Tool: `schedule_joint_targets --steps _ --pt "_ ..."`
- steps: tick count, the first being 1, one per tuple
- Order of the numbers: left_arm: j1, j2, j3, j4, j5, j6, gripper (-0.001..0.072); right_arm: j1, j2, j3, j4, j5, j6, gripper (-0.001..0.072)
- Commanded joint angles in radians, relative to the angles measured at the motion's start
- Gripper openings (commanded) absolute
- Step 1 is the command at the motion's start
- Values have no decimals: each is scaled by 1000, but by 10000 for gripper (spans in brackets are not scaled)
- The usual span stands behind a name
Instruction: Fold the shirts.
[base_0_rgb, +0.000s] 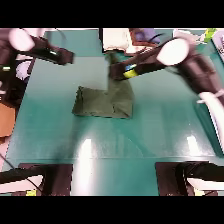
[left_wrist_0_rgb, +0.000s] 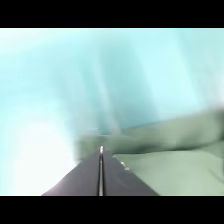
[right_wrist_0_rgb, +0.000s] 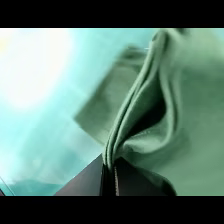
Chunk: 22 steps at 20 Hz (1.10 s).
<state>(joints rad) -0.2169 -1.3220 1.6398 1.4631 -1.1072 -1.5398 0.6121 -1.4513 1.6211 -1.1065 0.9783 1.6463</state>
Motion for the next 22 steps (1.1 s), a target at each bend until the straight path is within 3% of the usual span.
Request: schedule_joint_targets --steps 1,2,4,8,13,16,18,20,22 --pt "88 108 2 57 -48 5 28 98 -208 61 149 -159 -151 25" --pt "88 114 2 70 -51 6 28 113 -273 114 181 -164 -193 46" --pt "88 119 2 70 -66 7 28 135 -384 239 196 -148 -218 445" --pt "88 119 2 71 -106 30 28 73 -359 257 68 -34 -129 433" --pt "87 119 -2 35 -138 30 28 -95 -127 -32 -200 124 65 432" --pt "87 118 -14 -9 -113 41 28 -177 -35 -181 -252 166 166 442" --pt "87 116 -20 -41 -106 58 28 -204 -16 -243 -247 180 168 611" --pt "87 116 -29 -54 -106 68 27 -205 -24 -279 -248 185 211 615" --pt "87 117 -41 -58 -109 82 28 -204 -61 -280 -238 185 325 614"
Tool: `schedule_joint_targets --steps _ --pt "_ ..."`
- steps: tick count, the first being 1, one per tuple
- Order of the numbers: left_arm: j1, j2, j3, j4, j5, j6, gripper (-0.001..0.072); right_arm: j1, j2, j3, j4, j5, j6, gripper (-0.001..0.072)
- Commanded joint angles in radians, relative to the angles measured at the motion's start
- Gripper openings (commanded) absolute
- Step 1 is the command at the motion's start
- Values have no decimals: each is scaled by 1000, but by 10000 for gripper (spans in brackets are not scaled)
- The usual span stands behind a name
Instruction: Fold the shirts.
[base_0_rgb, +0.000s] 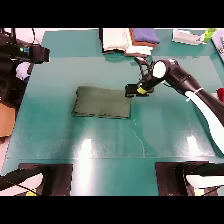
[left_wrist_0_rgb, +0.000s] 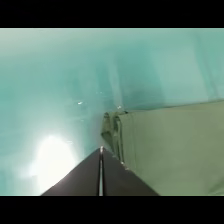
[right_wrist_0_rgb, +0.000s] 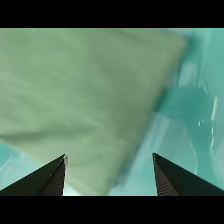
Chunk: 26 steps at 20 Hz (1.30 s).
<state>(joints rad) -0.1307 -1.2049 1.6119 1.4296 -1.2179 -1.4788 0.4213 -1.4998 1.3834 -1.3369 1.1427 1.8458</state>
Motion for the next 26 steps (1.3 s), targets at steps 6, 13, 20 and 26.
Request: schedule_joint_targets --steps 6,13,20,26 --pt "1 -2 -26 -25 -24 37 28 -11 -155 -43 169 -55 143 593" --pt "1 -2 -26 -63 -24 45 28 -5 -216 -43 238 -177 102 251" --pt "-128 -2 -26 -73 8 64 26 -92 -24 17 24 -131 31 21" --pt "-299 -2 -26 -73 71 65 27 -416 161 246 -235 164 -52 21"
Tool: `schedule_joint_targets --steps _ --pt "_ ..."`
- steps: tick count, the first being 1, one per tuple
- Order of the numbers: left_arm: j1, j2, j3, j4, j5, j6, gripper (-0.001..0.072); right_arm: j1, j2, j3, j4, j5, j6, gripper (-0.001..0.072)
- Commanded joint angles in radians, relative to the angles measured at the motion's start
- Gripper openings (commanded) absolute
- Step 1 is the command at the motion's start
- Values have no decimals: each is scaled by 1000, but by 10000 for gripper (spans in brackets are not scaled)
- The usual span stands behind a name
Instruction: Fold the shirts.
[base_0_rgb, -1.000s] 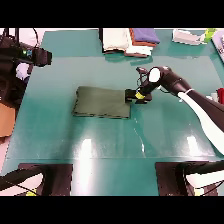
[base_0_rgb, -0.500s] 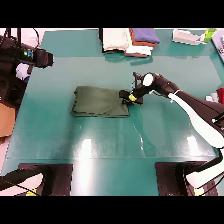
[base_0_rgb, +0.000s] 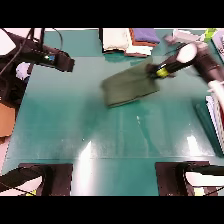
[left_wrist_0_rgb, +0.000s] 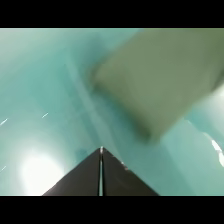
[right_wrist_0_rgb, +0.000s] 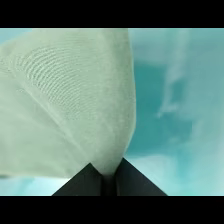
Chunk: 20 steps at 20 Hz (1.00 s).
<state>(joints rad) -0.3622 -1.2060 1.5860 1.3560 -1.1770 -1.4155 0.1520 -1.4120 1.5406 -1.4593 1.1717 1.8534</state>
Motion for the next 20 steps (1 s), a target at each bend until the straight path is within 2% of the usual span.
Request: schedule_joint_targets --steps 1,6,10,16,20 --pt "-78 -1 0 0 30 1 27 -219 88 109 -113 160 -84 21" --pt "-82 -1 0 -18 22 -27 27 -595 98 143 -98 198 -168 21" --pt "-82 -1 0 -30 24 -39 28 -818 55 143 2 181 -199 20" --pt "-82 -1 0 -30 24 -53 28 -901 17 164 54 125 -222 21" --pt "-82 -1 0 -30 25 -53 28 -901 16 337 88 106 -223 21"
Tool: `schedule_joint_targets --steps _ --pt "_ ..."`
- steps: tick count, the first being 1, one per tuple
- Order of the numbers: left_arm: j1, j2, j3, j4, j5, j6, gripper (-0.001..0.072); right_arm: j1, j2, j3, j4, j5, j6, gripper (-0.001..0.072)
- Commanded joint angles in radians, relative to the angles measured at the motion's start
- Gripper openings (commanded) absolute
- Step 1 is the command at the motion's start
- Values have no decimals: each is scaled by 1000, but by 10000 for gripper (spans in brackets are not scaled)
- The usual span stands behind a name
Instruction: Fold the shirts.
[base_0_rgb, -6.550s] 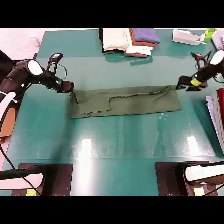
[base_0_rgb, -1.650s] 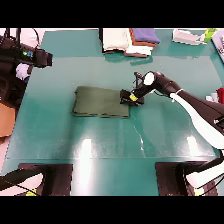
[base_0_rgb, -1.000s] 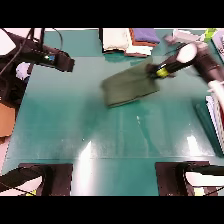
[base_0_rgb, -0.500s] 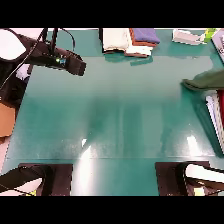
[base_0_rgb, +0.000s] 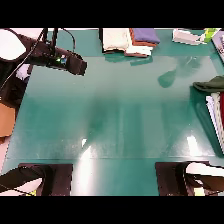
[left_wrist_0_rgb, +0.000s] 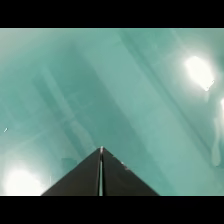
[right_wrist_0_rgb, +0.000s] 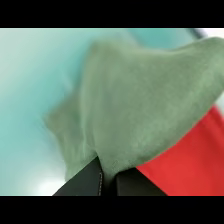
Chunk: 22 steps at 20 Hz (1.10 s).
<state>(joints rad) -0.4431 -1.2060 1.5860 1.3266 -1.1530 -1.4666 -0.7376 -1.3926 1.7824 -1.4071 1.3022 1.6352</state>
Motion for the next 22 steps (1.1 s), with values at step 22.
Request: schedule_joint_targets --steps 22 --pt "-1 -1 0 -1 -31 9 28 -463 399 -537 -150 56 -327 22"
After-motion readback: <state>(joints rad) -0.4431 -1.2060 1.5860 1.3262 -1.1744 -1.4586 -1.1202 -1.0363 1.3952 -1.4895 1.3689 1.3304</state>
